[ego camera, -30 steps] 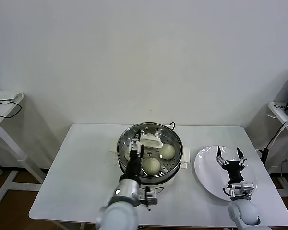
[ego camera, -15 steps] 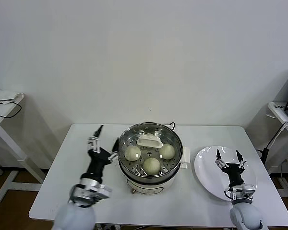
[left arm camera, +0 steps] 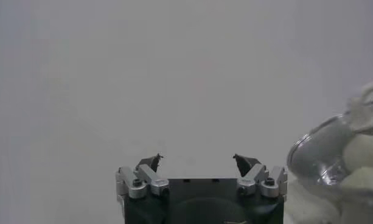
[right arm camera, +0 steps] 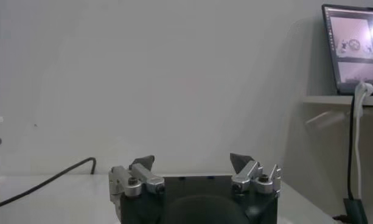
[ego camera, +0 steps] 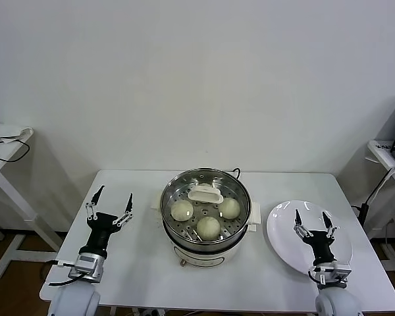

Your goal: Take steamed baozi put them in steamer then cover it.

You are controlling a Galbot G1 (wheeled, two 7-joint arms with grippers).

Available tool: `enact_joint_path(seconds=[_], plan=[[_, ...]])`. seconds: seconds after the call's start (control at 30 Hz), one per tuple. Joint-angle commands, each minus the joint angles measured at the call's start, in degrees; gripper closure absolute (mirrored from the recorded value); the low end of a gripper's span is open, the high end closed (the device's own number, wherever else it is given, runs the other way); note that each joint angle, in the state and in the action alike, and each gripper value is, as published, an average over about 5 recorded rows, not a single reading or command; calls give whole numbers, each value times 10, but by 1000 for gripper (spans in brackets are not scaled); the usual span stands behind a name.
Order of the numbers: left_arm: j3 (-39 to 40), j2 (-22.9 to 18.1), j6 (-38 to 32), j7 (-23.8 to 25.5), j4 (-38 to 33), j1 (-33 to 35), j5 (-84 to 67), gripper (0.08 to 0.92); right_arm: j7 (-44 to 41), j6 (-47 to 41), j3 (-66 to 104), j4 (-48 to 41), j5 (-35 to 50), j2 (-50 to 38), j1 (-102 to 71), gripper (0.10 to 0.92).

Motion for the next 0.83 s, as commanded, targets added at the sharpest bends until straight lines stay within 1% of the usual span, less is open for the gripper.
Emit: enact_joint_path(seconds=[0.03, 0.83], plan=[[-40, -1, -62, 15, 59, 11, -118, 177, -6, -6, 11, 7, -5, 9, -24, 203], [-31, 0, -58, 24, 61, 17, -91, 177, 7, -7, 15, 20, -19, 22, -30, 203]])
